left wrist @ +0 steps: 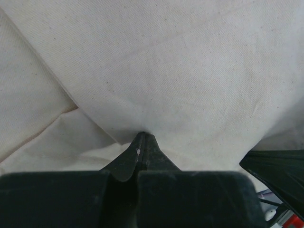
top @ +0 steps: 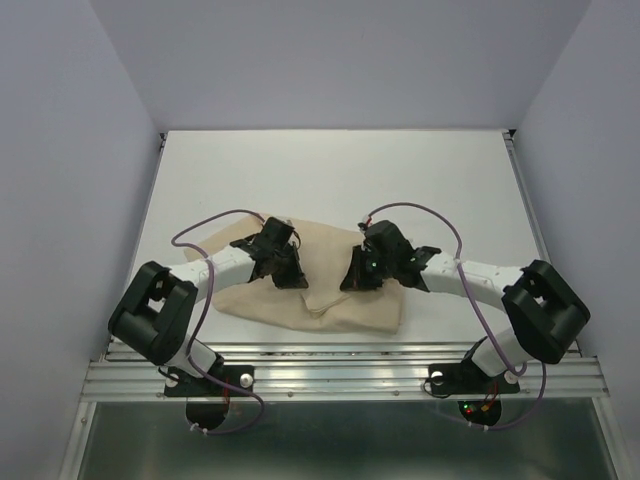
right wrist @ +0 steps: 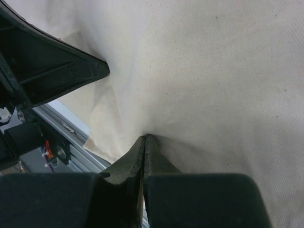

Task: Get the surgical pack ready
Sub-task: Pack the surgical kit at the center of the board.

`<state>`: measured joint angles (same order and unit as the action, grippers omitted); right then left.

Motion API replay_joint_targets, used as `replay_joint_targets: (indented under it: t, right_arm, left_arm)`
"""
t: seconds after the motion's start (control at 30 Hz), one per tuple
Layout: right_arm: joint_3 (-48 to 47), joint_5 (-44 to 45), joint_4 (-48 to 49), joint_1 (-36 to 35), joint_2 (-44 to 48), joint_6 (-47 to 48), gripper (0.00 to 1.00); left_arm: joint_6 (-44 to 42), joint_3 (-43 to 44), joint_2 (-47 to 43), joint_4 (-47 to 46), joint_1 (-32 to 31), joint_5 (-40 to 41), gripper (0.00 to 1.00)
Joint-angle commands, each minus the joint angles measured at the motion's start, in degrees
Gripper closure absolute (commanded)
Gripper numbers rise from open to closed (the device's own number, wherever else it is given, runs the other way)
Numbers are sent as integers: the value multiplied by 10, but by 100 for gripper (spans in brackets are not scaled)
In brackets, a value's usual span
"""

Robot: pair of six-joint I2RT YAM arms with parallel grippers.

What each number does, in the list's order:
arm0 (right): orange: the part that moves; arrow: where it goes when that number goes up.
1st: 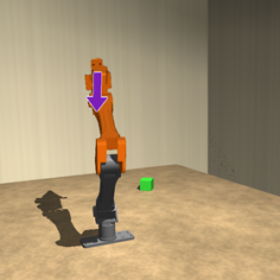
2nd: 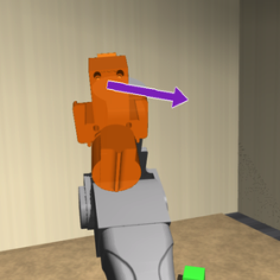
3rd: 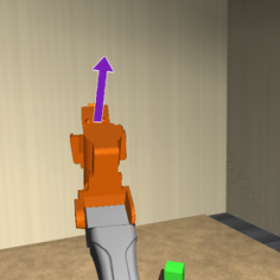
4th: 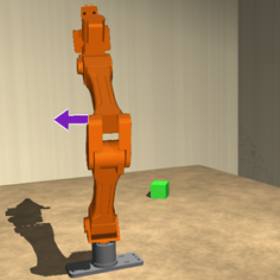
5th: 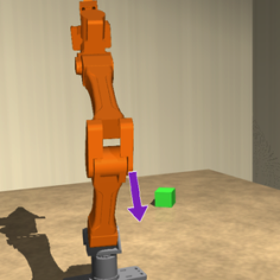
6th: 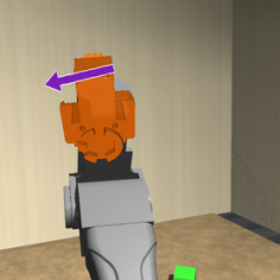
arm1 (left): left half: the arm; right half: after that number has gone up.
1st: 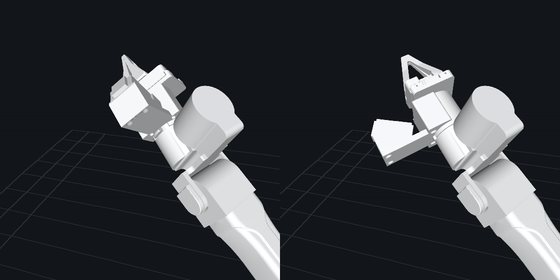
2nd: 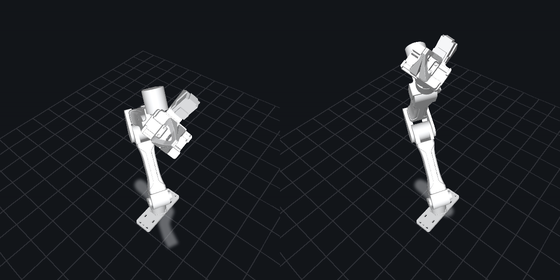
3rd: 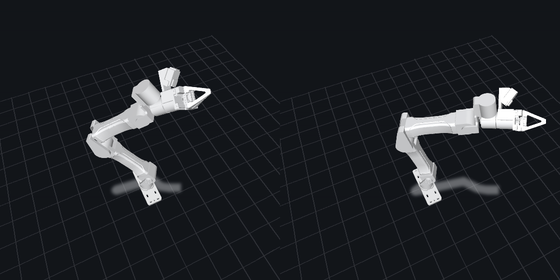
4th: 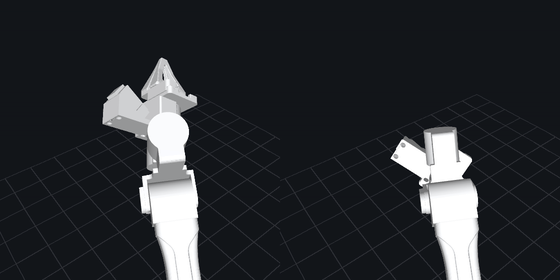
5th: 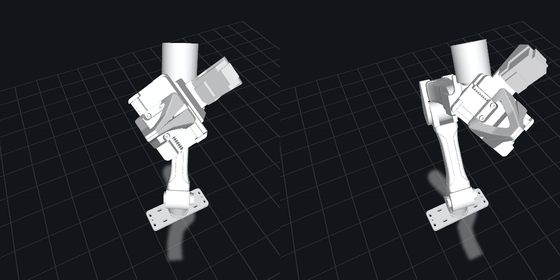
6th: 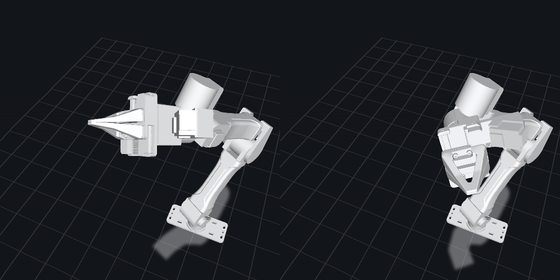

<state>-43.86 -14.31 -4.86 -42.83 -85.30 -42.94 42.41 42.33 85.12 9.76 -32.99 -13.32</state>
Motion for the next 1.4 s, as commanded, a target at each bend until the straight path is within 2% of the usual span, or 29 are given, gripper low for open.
replay_joint_targets:
  t: [0.0,0.2,0.47,0.67,0.93,1.17,1.27,1.37]
  right_arm:
    - [-60,38,-57,-10,23,32,98]
    - [-140,66,-84,-78,-8,50,98]
    - [-115,43,-45,-161,-99,27,98]
    - [-82,98,-50,-161,-137,11,98]
    - [-73,172,-90,-161,-118,26,99]
    - [-18,184,-90,-88,-75,54,99]
    - [-26,181,-99,-74,-65,67,99]
    - [-60,126,-103,-74,-34,105,99]
  left_arm:
    - [-13,2,-25,-20,-8,-7,100]
    - [-36,40,-67,55,-1,46,100]
    - [-50,40,-130,106,64,57,100]
    - [-48,36,-133,107,72,51,100]
    - [-48,32,-122,85,73,38,100]
    - [-50,45,-88,58,73,26,100]
    - [-52,60,-78,57,73,22,100]
    - [-58,85,-73,61,73,23,100]
